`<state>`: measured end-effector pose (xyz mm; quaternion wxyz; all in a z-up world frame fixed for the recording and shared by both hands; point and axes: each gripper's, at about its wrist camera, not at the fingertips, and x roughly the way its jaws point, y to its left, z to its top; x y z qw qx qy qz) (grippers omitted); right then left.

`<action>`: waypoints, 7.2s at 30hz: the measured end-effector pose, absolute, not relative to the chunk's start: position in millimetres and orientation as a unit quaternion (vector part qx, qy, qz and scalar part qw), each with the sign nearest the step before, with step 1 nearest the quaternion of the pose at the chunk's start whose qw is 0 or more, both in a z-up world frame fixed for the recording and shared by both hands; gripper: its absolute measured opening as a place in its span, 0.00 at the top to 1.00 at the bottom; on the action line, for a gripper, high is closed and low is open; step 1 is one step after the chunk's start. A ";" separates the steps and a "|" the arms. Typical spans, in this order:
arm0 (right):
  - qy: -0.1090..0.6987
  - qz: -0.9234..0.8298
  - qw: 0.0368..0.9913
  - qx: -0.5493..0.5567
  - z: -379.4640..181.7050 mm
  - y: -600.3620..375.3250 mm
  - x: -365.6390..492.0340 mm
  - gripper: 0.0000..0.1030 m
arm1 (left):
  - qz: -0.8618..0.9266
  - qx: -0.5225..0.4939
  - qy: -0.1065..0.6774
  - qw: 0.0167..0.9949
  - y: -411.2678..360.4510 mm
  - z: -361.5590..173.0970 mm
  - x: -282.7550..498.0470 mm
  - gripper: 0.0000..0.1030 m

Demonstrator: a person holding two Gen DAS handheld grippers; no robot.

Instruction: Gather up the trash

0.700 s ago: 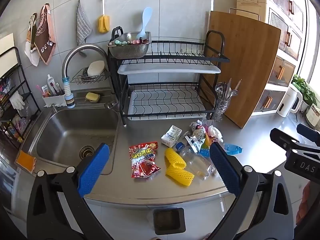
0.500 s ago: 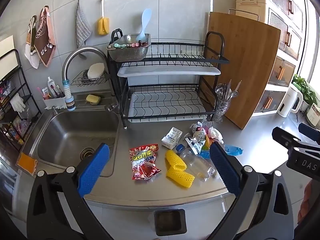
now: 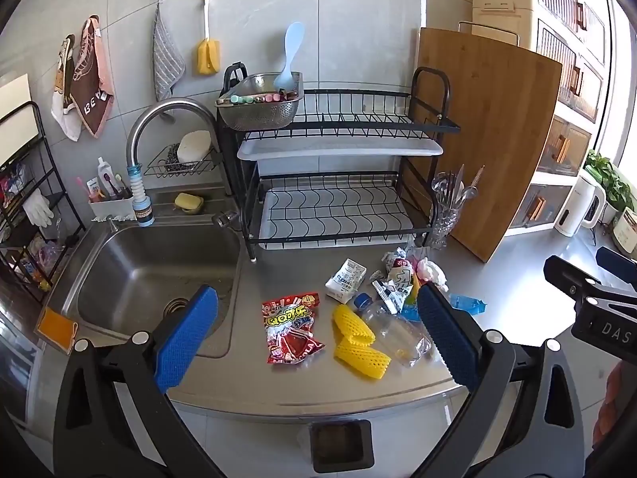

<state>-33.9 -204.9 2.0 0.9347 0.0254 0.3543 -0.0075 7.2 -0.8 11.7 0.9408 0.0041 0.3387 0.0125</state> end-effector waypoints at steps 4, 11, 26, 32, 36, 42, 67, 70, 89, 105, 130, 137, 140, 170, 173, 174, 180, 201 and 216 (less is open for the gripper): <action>0.356 -0.008 0.934 0.026 1.3 -205.0 -32.0 0.03 | 0.013 0.005 0.338 0.941 -1.3 11.6 8.0 0.08; 0.355 -0.007 0.935 0.025 2.8 -205.6 -30.2 0.03 | 0.013 0.004 0.341 0.940 -1.3 11.3 10.4 0.08; 0.355 -0.007 0.934 0.027 2.1 -205.9 -28.3 0.03 | 0.014 0.010 0.343 0.939 -2.4 9.7 9.5 0.08; 0.355 -0.006 0.935 0.026 1.9 -205.9 -28.6 0.03 | 0.017 0.008 0.341 0.940 -0.8 11.7 9.1 0.08; 0.355 -0.008 0.934 0.026 2.2 -206.3 -28.8 0.03 | 0.017 0.008 0.341 0.940 -0.5 13.0 9.5 0.08; 0.353 -0.008 0.935 0.025 4.0 -206.5 -30.1 0.03 | 0.016 0.009 0.340 0.940 -0.5 14.4 9.2 0.08; 0.355 -0.017 0.934 0.025 0.5 -214.5 -28.7 0.03 | 0.020 0.011 0.348 0.937 -1.1 13.3 10.6 0.08; 0.358 -0.022 0.933 0.017 -6.1 -214.1 -25.6 0.03 | 0.017 0.009 0.360 0.933 0.5 2.5 16.1 0.08; 0.488 -0.014 0.872 0.039 -130.1 -234.3 35.3 0.08 | -0.049 -0.014 0.466 0.883 -16.9 -106.1 69.4 0.08; 0.589 0.041 0.803 0.086 -212.2 -238.1 81.1 0.78 | -0.084 -0.114 0.611 0.779 -37.8 -215.0 117.3 0.57; 0.630 0.059 0.770 0.085 -264.5 -227.4 99.1 0.82 | -0.052 -0.110 0.639 0.760 -48.3 -271.6 141.9 0.65; 0.630 0.058 0.770 0.079 -269.5 -224.8 101.0 0.85 | -0.046 -0.091 0.635 0.766 -60.7 -277.0 145.9 0.65; 0.631 0.059 0.770 0.077 -270.0 -223.4 101.2 0.93 | -0.033 -0.071 0.633 0.770 -61.5 -276.1 144.3 0.80; 0.586 0.061 0.801 0.107 -222.8 -246.8 59.6 0.95 | -0.046 -0.112 0.608 0.785 -45.9 -239.6 118.0 0.65; 0.583 0.063 0.803 0.107 -217.6 -252.5 58.6 0.95 | -0.042 -0.121 0.620 0.774 -53.7 -251.1 125.3 0.64; 0.582 0.063 0.803 0.106 -216.4 -254.4 58.0 0.95 | -0.038 -0.116 0.624 0.772 -56.1 -255.3 125.9 0.62; 0.581 0.074 0.804 0.099 -214.2 -261.3 56.5 0.95 | -0.009 -0.099 0.635 0.766 -63.2 -275.4 130.8 0.58; 0.571 0.095 0.812 0.080 -201.2 -256.4 27.1 0.95 | 0.021 -0.046 0.605 0.795 -59.3 -278.0 98.2 0.92; 0.566 0.148 0.808 0.067 -201.2 -203.3 -18.8 0.95 | -0.002 -0.066 0.584 0.809 10.0 -240.1 -14.9 0.93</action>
